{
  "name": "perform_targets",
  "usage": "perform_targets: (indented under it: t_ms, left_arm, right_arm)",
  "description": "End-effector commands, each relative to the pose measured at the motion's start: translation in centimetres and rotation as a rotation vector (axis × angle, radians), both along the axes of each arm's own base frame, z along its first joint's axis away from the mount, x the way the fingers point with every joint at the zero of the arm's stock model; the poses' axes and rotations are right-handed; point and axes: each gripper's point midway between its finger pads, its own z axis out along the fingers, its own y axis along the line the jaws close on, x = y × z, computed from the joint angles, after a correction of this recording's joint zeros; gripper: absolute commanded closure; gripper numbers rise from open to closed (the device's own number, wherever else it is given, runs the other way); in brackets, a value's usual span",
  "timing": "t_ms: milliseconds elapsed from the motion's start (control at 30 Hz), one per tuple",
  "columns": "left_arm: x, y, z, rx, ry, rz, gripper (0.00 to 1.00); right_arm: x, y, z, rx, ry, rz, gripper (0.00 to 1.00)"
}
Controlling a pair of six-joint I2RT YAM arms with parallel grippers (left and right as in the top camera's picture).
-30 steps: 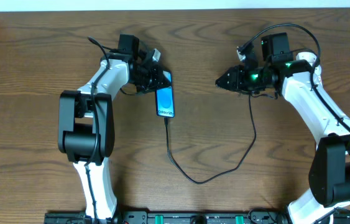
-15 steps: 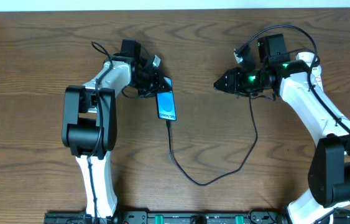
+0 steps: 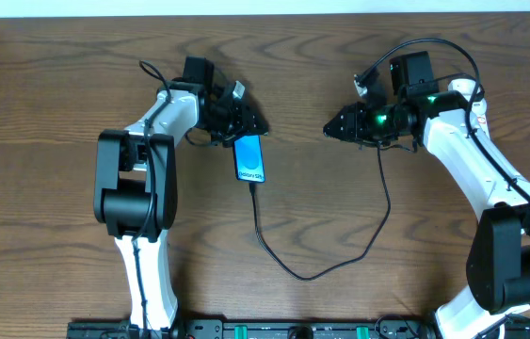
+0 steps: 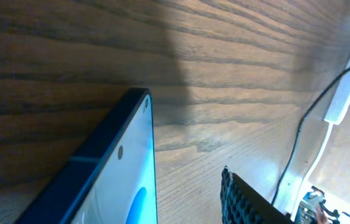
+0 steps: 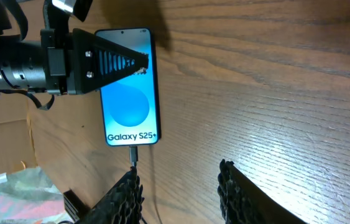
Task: Plug charger to phone and switch on socket
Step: 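Open the right gripper and lower the phone onto the table with left gripper, then release the phone and retract the left gripper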
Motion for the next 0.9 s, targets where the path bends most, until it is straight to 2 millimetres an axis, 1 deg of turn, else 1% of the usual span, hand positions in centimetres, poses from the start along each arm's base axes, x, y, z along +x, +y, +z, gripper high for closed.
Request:
perform_targets:
  t_ms: [0,33,67,200,300,367,600,733,767,800,833,867]
  left_arm:
    - [-0.5,3.6,-3.6,0.232,0.040,0.044,0.49]
    - [-0.8,5.1,-4.4,0.331,0.054,0.055,0.45]
    - [-1.0,5.9,-4.7,0.381,0.062,0.060,0.43]
    - [-1.3,6.8,-5.0,0.433,0.071,0.061,0.32]
    - [-1.4,6.9,-5.0,0.438,0.074,0.061,0.31]
    - [-1.4,6.9,-5.0,0.441,0.074,0.061,0.27]
    - [-1.4,6.9,-5.0,0.441,0.074,0.061,0.27]
    - [-1.4,8.3,-5.4,0.520,0.071,0.070,0.27]
    - [-1.2,8.9,-5.3,0.554,0.066,0.076,0.26]
    - [-1.0,9.5,-4.8,0.580,0.059,0.086,0.24]
    - [-0.6,10.0,-3.9,0.597,0.046,0.095,0.21]
    - [-0.2,10.4,-2.8,0.611,0.031,0.107,0.21]
  right_arm:
    - [-0.2,0.4,0.2,-0.003,-0.013,0.021,0.59]
    - [-0.3,0.4,0.2,-0.004,-0.010,0.021,0.59]
    - [-0.3,0.4,0.2,-0.004,-0.012,0.024,0.59]
    - [-0.3,0.3,0.1,-0.006,-0.010,0.026,0.59]
    - [-0.4,0.3,0.1,-0.007,-0.007,0.026,0.59]
    - [-0.4,0.3,0.1,-0.009,-0.012,0.031,0.59]
    - [-0.6,0.0,-0.2,-0.030,-0.001,0.023,0.59]
    - [-0.7,-0.1,-0.4,-0.038,0.003,0.027,0.59]
    - [-0.7,-0.1,-0.4,-0.039,0.002,0.028,0.59]
    - [-0.7,-0.1,-0.4,-0.040,-0.003,0.033,0.59]
    - [-0.7,-0.1,-0.4,-0.042,-0.007,0.037,0.59]
    - [-0.7,-0.2,-0.4,-0.045,-0.008,0.036,0.58]
